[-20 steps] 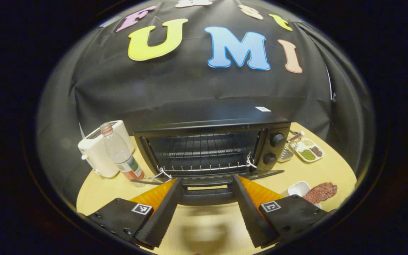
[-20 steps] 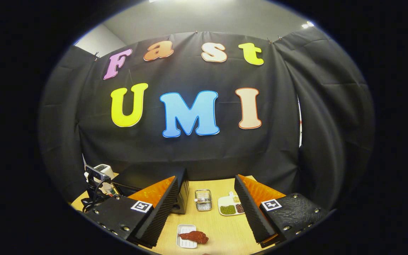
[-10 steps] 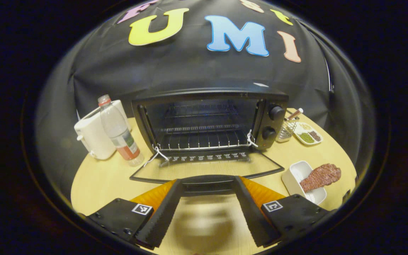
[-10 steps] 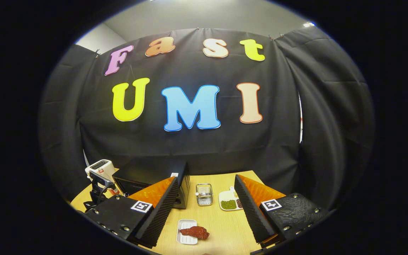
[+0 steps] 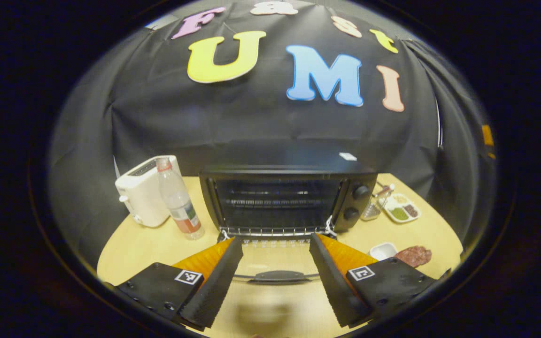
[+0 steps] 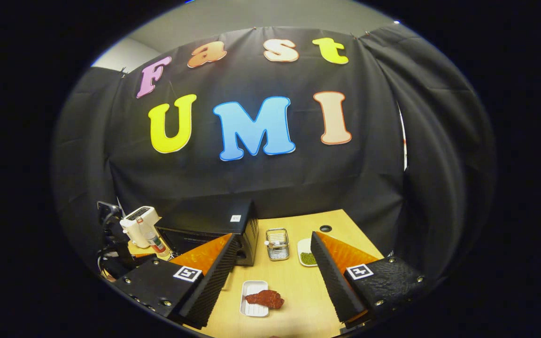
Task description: Open the electric oven with the left hand, put the food in, and close the electric oven.
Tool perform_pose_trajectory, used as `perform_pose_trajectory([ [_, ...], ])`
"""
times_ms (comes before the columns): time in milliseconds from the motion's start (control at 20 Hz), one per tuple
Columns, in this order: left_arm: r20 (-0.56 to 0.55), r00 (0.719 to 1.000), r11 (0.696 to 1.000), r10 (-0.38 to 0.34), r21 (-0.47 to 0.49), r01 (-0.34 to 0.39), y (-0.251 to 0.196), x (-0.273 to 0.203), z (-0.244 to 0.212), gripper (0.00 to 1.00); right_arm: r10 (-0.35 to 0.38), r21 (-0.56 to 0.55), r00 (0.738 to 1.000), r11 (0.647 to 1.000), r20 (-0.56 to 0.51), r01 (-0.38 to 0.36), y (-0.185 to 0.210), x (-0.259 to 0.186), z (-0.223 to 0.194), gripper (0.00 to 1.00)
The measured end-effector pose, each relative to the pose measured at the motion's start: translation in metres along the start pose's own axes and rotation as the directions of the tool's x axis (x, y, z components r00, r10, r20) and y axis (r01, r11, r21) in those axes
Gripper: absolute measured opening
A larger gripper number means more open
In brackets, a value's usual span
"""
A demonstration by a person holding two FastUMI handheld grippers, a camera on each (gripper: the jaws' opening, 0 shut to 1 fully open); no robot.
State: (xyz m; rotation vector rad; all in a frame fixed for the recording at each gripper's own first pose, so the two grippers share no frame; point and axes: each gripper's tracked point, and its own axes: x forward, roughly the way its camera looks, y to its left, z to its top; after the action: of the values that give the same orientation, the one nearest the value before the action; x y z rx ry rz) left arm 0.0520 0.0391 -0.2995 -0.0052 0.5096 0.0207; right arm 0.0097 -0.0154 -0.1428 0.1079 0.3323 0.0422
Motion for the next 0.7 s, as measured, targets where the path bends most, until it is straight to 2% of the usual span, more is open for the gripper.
perform_pose_trajectory([
  [100, 0.068, 0.998, 1.0, -0.003, -0.013, 0.004, -0.002, -0.015, 0.033, 1.0, 0.033, 0.084, 0.998, 0.996, -0.05, -0.029, -0.009, 0.01, -0.02, 0.96],
  [200, 0.118, 0.993, 0.999, -0.011, -0.032, 0.015, -0.007, -0.032, 0.062, 0.94, 0.095, 0.218, 0.988, 0.974, -0.123, -0.067, -0.017, 0.022, -0.044, 0.98],
  [250, 0.153, 0.988, 0.999, -0.013, -0.04, 0.019, -0.007, -0.042, 0.079, 0.91, 0.127, 0.292, 0.979, 0.953, -0.157, -0.076, -0.021, 0.029, -0.056, 0.98],
  [300, 0.184, 0.983, 0.999, -0.014, -0.045, 0.023, -0.008, -0.052, 0.094, 1.0, 0.151, 0.362, 0.971, 0.929, -0.183, -0.076, -0.026, 0.035, -0.067, 0.98],
  [450, 0.253, 0.967, 0.999, -0.008, -0.05, 0.022, -0.008, -0.076, 0.128, 1.0, 0.219, 0.536, 0.947, 0.842, -0.235, -0.061, -0.041, 0.047, -0.107, 0.96],
  [550, 0.281, 0.96, 0.999, 0.001, -0.048, 0.013, -0.008, -0.086, 0.142, 1.0, 0.241, 0.594, 0.932, 0.803, -0.271, -0.035, -0.048, 0.052, -0.137, 0.96],
  [650, 0.291, 0.957, 0.999, 0.006, -0.036, 0.005, -0.01, -0.092, 0.148, 1.0, 0.268, 0.623, 0.914, 0.782, -0.304, -0.022, -0.048, 0.057, -0.162, 0.95],
  [700, 0.288, 0.958, 1.0, 0.012, -0.029, -0.003, -0.01, -0.095, 0.147, 0.91, 0.284, 0.63, 0.905, 0.777, -0.317, -0.023, -0.046, 0.059, -0.176, 0.95],
])
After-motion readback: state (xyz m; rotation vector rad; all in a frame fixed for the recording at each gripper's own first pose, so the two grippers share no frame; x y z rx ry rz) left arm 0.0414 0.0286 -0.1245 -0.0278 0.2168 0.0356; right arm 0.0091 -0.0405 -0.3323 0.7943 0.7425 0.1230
